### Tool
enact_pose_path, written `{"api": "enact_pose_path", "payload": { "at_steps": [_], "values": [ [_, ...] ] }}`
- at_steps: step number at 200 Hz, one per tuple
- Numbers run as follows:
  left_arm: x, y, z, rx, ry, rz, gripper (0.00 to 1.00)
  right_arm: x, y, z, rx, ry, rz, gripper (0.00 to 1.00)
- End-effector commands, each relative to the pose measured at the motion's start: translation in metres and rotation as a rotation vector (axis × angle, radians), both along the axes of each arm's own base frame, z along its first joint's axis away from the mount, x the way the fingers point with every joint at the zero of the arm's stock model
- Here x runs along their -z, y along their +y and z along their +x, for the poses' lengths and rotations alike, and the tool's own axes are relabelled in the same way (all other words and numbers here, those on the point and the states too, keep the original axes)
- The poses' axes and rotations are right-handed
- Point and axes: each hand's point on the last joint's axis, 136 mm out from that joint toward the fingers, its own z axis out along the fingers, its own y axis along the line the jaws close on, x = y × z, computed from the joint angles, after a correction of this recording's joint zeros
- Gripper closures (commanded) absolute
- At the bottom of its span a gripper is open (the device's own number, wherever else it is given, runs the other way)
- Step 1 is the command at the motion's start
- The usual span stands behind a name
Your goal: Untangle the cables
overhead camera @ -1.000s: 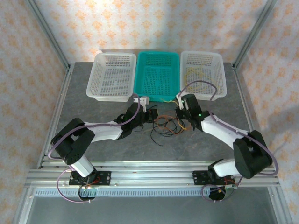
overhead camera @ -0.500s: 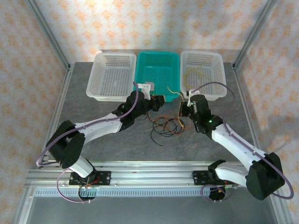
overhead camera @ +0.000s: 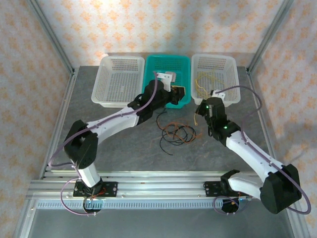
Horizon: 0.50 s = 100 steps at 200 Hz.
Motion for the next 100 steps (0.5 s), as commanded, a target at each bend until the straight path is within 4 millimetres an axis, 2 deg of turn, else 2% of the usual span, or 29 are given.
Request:
{"api": "enact_pose_path", "payload": {
  "at_steps": [1,23,28,29,33,40,100],
  "values": [
    [0.002,-0.011,0.011,0.030,0.002,0.027,0.76,-0.020,-0.025,0.014,0.093,-0.067,0.049,1.00],
    [0.001,-0.023,0.023,0.042,0.002,0.013,0.75,-0.028,-0.043,0.029,0.113,-0.067,0.044,1.00],
    [-0.006,-0.025,0.024,0.045,-0.007,0.003,0.75,-0.028,-0.046,0.033,0.116,-0.063,0.040,1.00],
    [0.001,-0.027,0.026,0.045,0.002,0.009,0.75,-0.029,-0.047,0.033,0.117,-0.063,0.039,1.00],
    [0.007,-0.031,0.030,0.047,0.011,0.013,0.75,-0.033,-0.050,0.035,0.119,-0.069,0.038,1.00],
    [0.008,-0.035,0.034,0.049,0.014,0.009,0.75,-0.025,-0.053,0.043,0.121,-0.042,0.031,1.00],
    [0.011,-0.055,0.061,0.043,0.018,-0.017,0.72,-0.012,-0.083,0.100,0.177,0.004,0.089,1.00]
  ]
}}
